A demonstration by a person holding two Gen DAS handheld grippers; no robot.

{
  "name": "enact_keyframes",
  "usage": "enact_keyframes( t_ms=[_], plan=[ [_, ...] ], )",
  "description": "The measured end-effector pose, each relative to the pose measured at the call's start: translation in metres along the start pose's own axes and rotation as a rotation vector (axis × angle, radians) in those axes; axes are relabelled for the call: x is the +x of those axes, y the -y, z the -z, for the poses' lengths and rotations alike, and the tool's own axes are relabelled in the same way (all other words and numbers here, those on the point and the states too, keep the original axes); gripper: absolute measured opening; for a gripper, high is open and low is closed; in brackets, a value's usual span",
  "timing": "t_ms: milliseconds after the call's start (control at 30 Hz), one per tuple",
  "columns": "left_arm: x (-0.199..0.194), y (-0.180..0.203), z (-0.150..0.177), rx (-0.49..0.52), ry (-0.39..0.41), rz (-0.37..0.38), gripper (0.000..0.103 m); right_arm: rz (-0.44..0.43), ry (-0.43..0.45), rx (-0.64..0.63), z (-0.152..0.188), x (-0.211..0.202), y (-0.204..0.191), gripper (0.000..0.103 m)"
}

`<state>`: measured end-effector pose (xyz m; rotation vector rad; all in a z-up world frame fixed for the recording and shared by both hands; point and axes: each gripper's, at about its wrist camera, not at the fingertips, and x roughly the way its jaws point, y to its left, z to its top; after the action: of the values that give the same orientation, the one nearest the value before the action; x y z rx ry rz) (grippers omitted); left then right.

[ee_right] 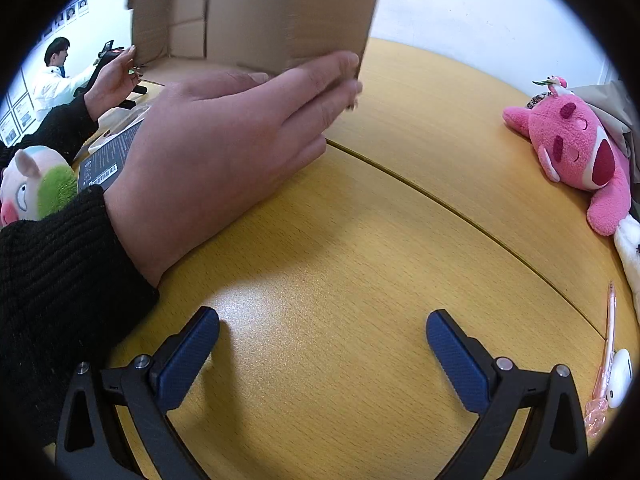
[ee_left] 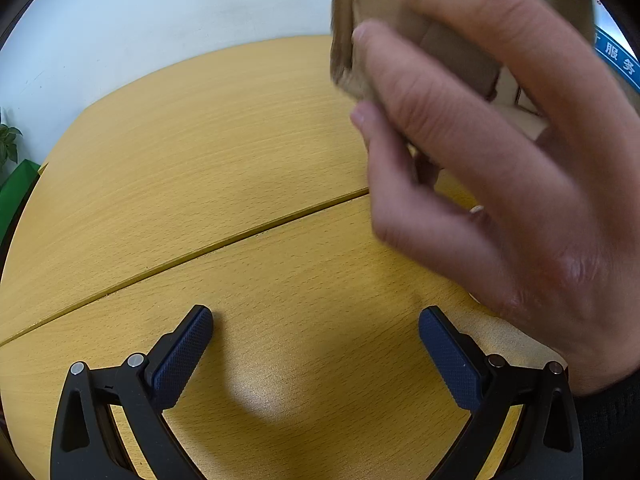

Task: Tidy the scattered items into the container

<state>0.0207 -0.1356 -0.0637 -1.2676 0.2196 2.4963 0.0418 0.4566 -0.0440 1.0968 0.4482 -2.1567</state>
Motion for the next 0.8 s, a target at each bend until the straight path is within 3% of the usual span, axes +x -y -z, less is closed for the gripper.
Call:
enact_keyframes(
  t_ms=[800],
  plan=[
    [0.0055,0.0007,-0.0003,0.0,0.0,0.0,0.103,0.002,0.0,0.0,-0.0001,0.0002,-0.0004,0.103]
  ],
)
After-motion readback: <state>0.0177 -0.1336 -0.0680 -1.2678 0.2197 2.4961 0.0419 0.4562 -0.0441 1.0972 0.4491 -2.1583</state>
